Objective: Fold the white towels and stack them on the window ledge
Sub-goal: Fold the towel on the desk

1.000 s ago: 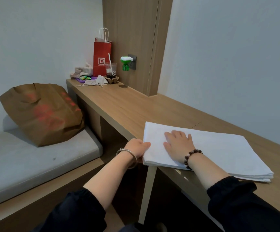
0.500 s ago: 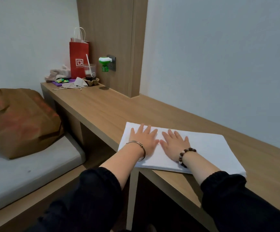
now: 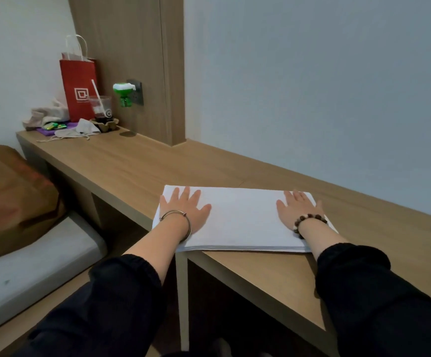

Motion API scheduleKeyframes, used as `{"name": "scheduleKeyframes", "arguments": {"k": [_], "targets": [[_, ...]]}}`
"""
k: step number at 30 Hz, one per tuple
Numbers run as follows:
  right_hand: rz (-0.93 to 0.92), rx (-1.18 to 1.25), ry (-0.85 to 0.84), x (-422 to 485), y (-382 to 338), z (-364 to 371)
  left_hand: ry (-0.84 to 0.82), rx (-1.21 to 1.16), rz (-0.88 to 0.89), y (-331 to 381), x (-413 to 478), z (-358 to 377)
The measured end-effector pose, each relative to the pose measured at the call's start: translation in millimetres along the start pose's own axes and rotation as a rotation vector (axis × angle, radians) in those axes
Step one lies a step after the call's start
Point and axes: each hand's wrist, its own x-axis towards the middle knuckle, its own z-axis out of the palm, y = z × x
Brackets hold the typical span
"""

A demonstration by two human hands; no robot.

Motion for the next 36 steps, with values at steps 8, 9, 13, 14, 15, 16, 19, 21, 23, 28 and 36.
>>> {"name": "scheduleKeyframes", "arguments": {"k": [8,9,13,14,15,16,19,21,23,28,36], "targets": [[0.143,-0.183,-0.053,14.5,-25.1,-11.5,-0.089,0.08,-0.003,10.1,25.5,-5.7],[0.123,-0.259,-0.057,21.3,-34.5,-18.4,-0.089,0.109,0.009,13.5,33.7,-11.0],[-0.25,-0.12,-0.122,61.9,-70.7,-41.1,-0.073,0.083,0.202,18.0,77.8,-33.6],[-0.294,-0.063,-0.172,72.4,-76.5,-44.2,-0.09,0.034,0.233,16.4,88.2,-37.8],[-0.32,-0.045,-0.222,80.1,-80.5,-49.0,-0.109,-0.002,0.248,14.9,97.0,-41.8],[-0.333,-0.048,-0.27,86.1,-81.7,-52.9,-0.139,-0.011,0.25,13.7,104.5,-45.4],[-0.327,-0.049,-0.426,91.9,-74.7,-63.7,-0.311,0.015,0.232,13.3,118.2,-56.5],[-0.3,-0.109,-0.525,87.4,-69.8,-70.8,-0.399,0.031,0.227,12.7,114.8,-67.2],[-0.28,-0.145,-0.573,76.9,-68.1,-80.7,-0.436,0.031,0.22,11.5,102.9,-84.6],[-0.342,-0.087,-0.442,50.6,-87.9,-140.7,-0.38,0.092,0.168,-11.1,68.0,-153.2],[-0.647,-0.25,-0.116,14.0,-217.9,-200.3,-0.249,0.146,-0.167,-136.1,1.8,-226.0]]}}
